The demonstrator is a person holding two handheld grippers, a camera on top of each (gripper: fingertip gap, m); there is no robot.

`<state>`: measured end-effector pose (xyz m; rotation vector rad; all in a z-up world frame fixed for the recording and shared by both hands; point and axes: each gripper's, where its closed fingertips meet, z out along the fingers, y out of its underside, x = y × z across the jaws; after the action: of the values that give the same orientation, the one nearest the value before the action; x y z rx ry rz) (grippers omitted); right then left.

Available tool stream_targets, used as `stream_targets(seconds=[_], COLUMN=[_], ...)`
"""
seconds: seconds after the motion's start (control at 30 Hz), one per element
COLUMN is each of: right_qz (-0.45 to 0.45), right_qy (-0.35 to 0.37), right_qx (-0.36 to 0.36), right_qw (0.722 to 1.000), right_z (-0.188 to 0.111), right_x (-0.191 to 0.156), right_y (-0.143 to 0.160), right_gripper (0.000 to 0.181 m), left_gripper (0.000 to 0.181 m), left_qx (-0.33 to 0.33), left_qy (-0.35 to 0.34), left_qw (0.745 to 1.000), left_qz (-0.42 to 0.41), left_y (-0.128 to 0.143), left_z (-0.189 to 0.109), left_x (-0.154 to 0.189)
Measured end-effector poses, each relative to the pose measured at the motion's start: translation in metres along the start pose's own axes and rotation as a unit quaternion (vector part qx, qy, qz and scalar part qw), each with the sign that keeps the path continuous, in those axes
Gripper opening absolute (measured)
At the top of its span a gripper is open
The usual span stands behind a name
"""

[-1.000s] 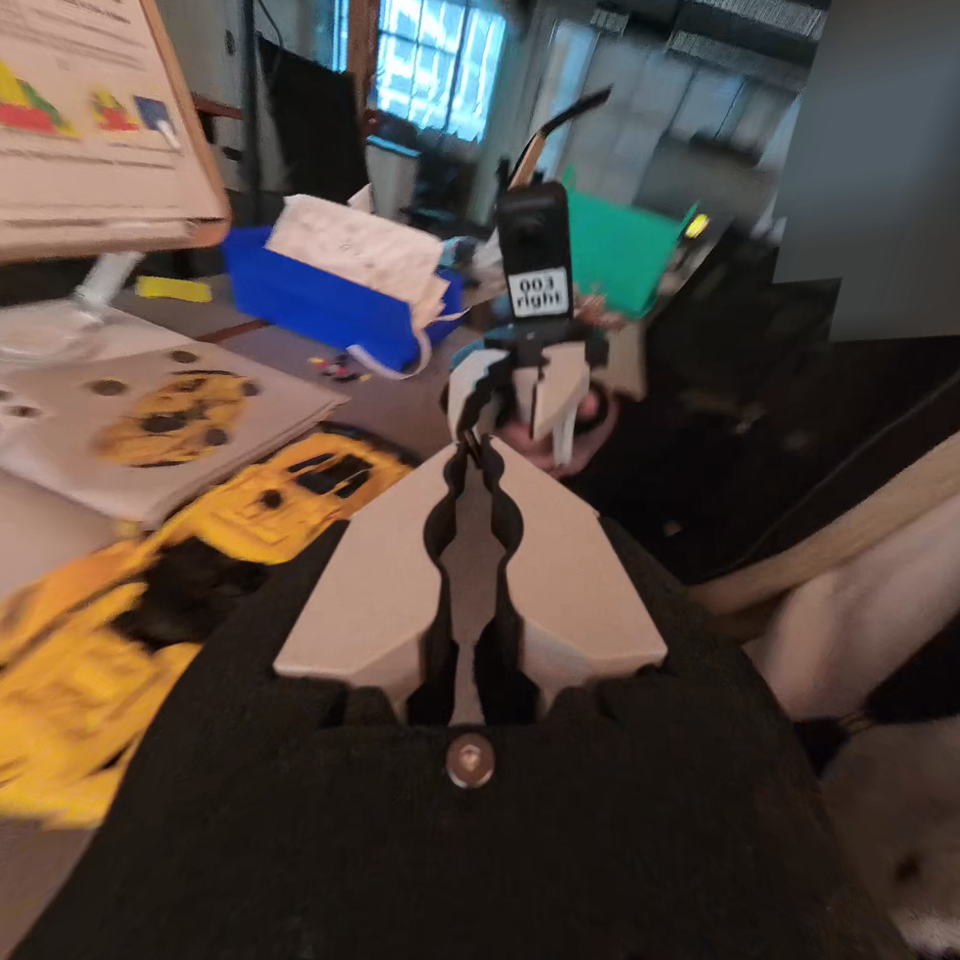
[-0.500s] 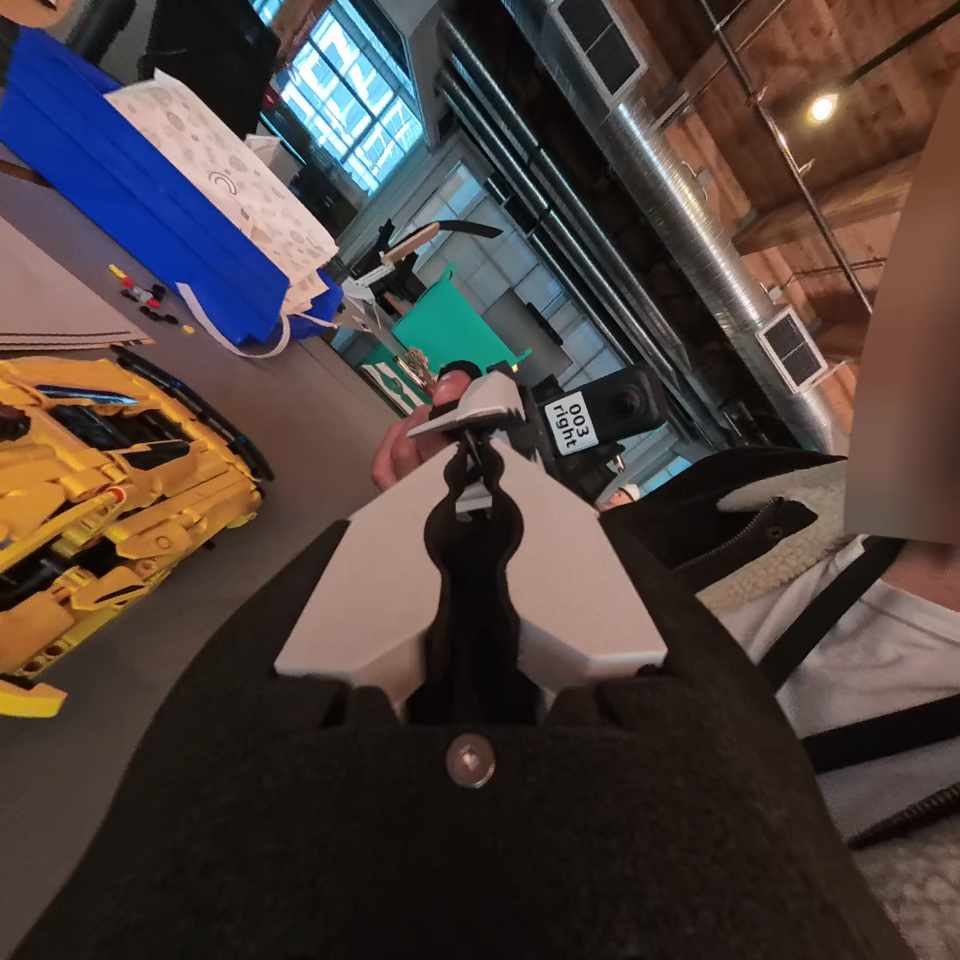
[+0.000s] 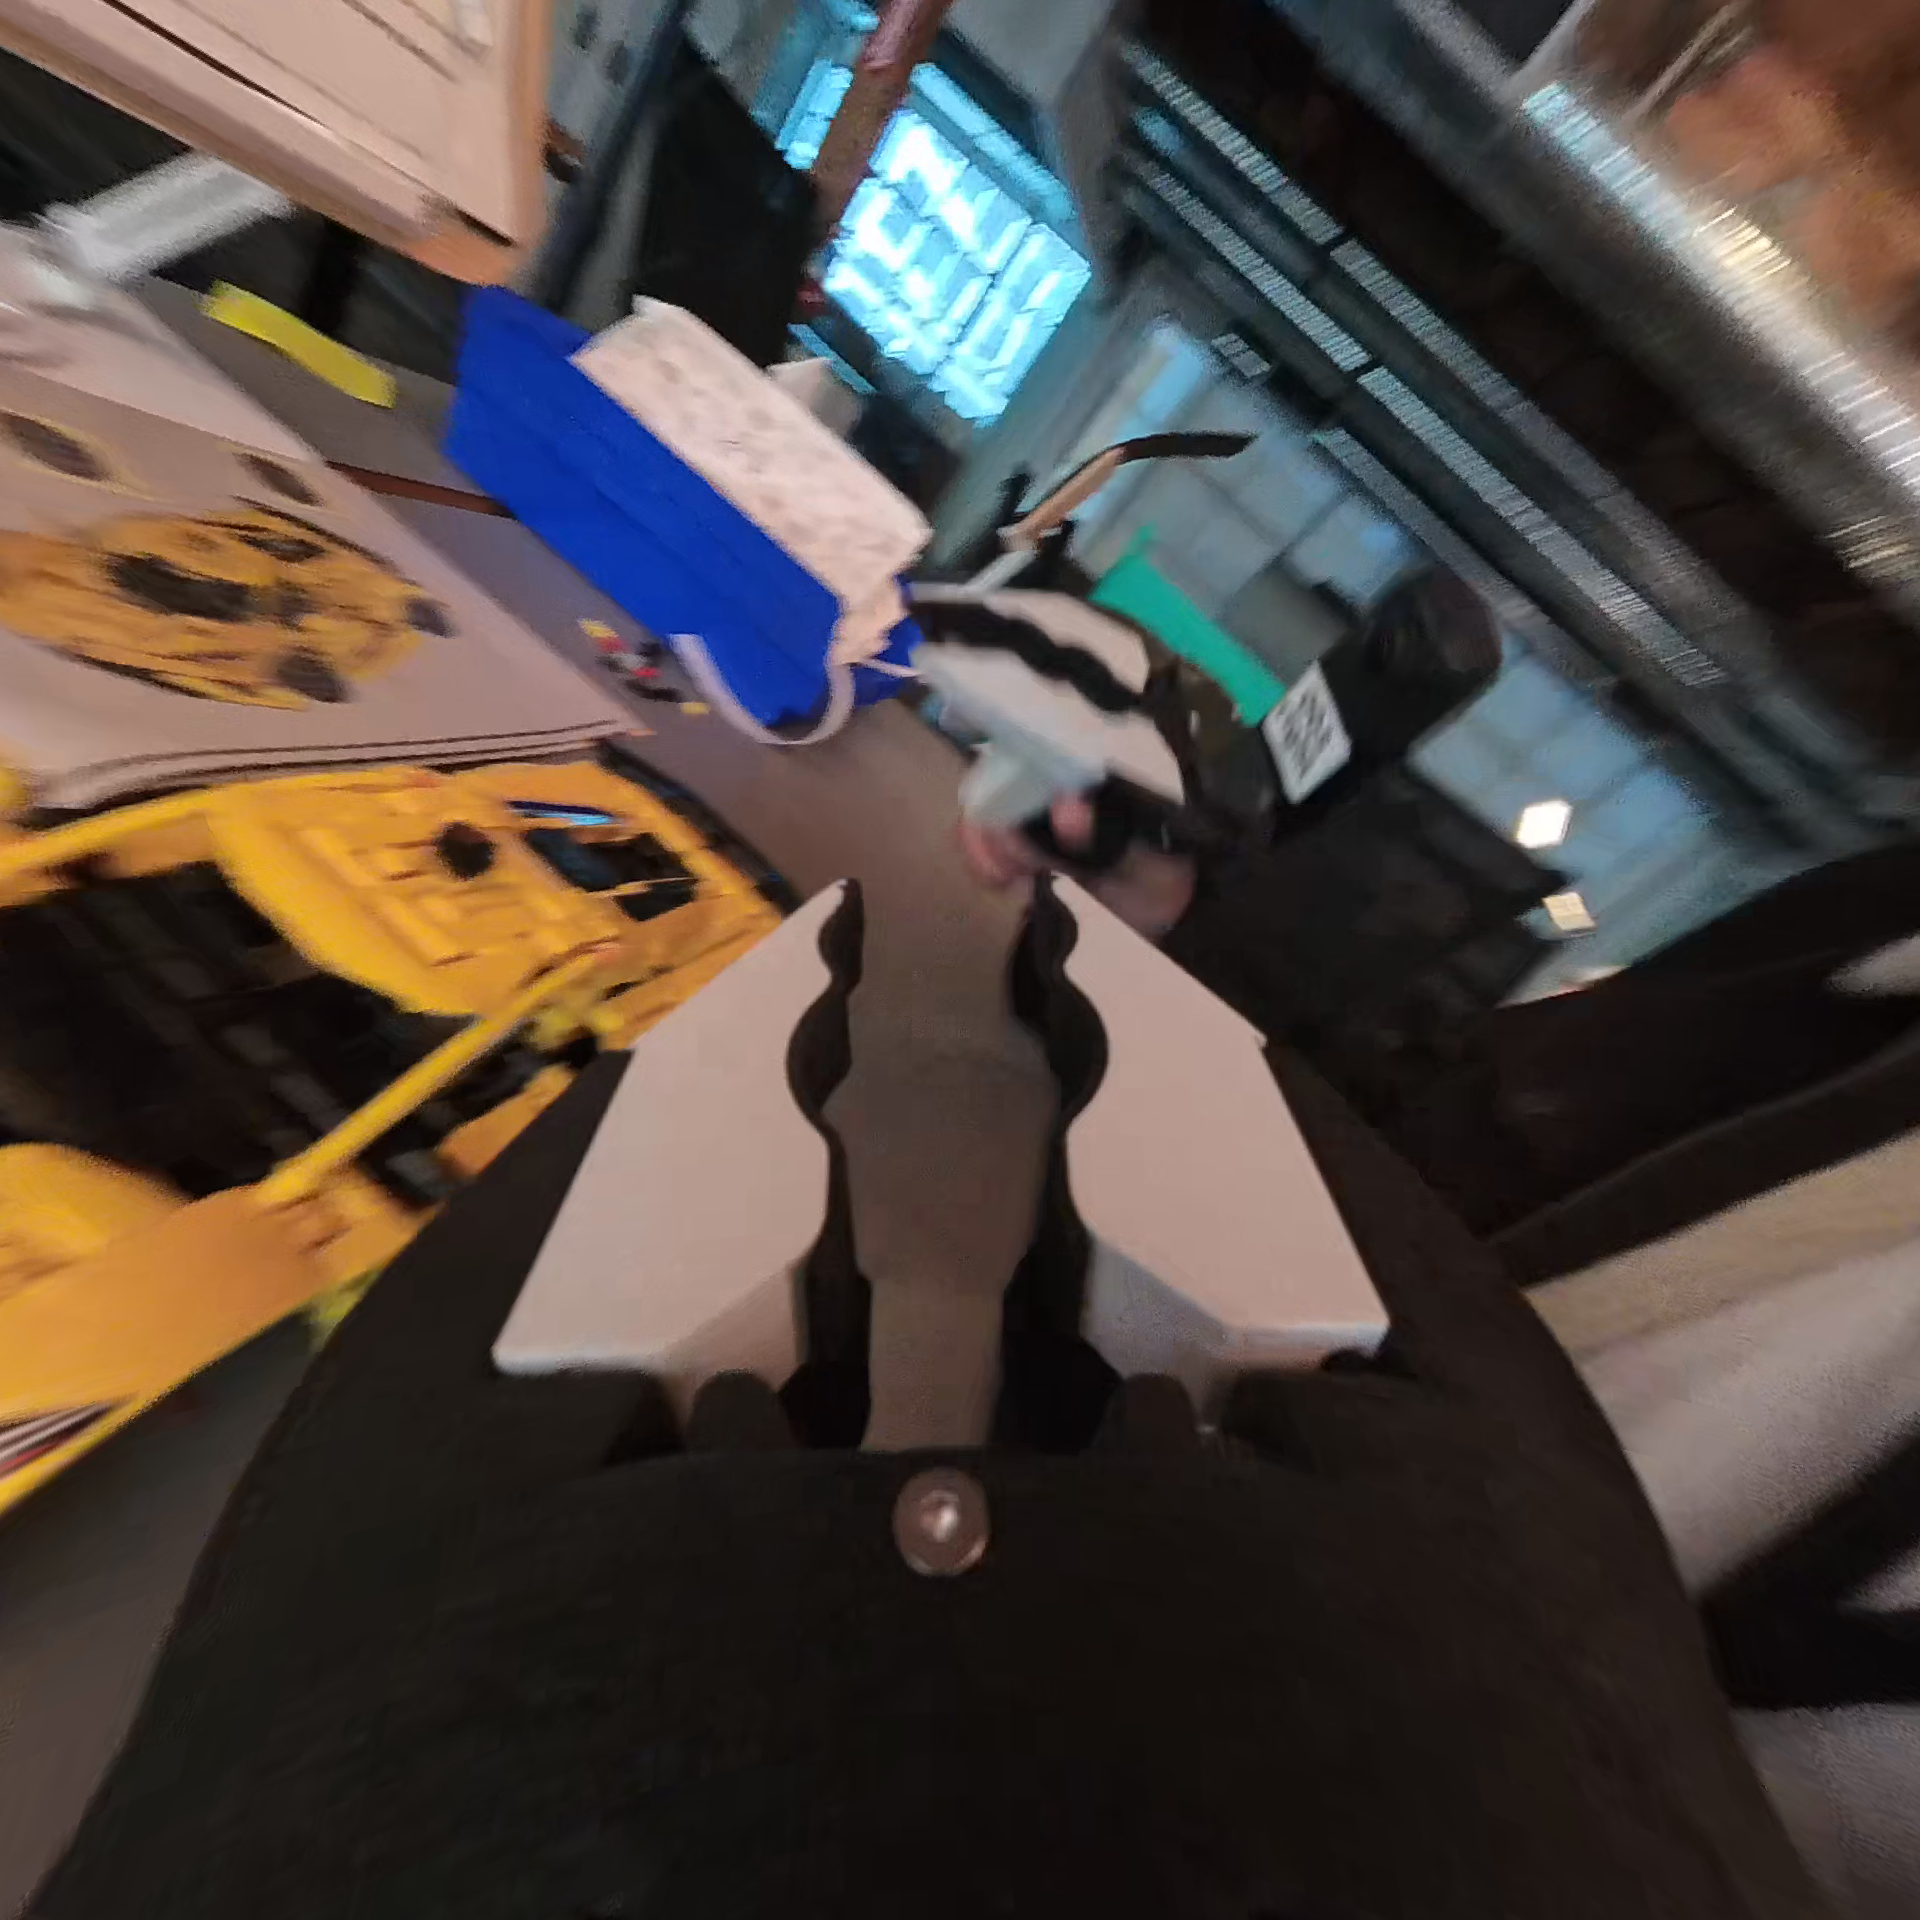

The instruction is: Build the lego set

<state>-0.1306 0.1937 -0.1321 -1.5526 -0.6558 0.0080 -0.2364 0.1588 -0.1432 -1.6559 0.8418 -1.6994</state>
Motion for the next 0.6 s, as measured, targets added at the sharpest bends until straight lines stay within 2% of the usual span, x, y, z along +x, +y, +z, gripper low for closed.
stream_targets(seconds=[0.03,0.1,0.13,0.2,0.3,0.43,0.6], right_qz=[0.015,0.075,0.124,0.206,0.207,0.270,0.278], right_qy=[0.064,0.167,0.181,0.191,0.242,0.254,0.264], right_qx=[-0.069,-0.222,-0.267,-0.306,-0.333,-0.361,-0.394], right_qw=[0.995,0.958,0.938,0.910,0.888,0.856,0.835], right_z=[0.002,-0.007,-0.010,-0.012,-0.014,-0.013,-0.014], right_x=[0.042,0.111,0.127,0.143,0.168,0.177,0.177], right_y=[0.035,0.118,0.151,0.190,0.213,0.235,0.248], right_gripper=[0.015,0.016,0.015,0.015,0.015,0.015,0.015], left_gripper=[0.033,0.033,0.031,0.028,0.027,0.027,0.027], left_qx=[-0.004,-0.004,0.005,0.021,0.017,-0.004,-0.011], left_qy=[-0.032,-0.082,-0.100,-0.117,-0.110,-0.101,-0.099], left_qw=[0.999,0.993,0.989,0.983,0.977,0.980,0.981], left_qz=[0.031,0.086,0.110,0.142,0.181,0.168,0.167], left_y=[0.003,0.009,0.012,0.014,0.014,0.025,0.028], left_z=[-0.005,-0.013,-0.016,-0.019,-0.019,-0.018,-0.020], left_x=[-0.009,-0.025,-0.029,-0.030,-0.020,-0.021,-0.020])
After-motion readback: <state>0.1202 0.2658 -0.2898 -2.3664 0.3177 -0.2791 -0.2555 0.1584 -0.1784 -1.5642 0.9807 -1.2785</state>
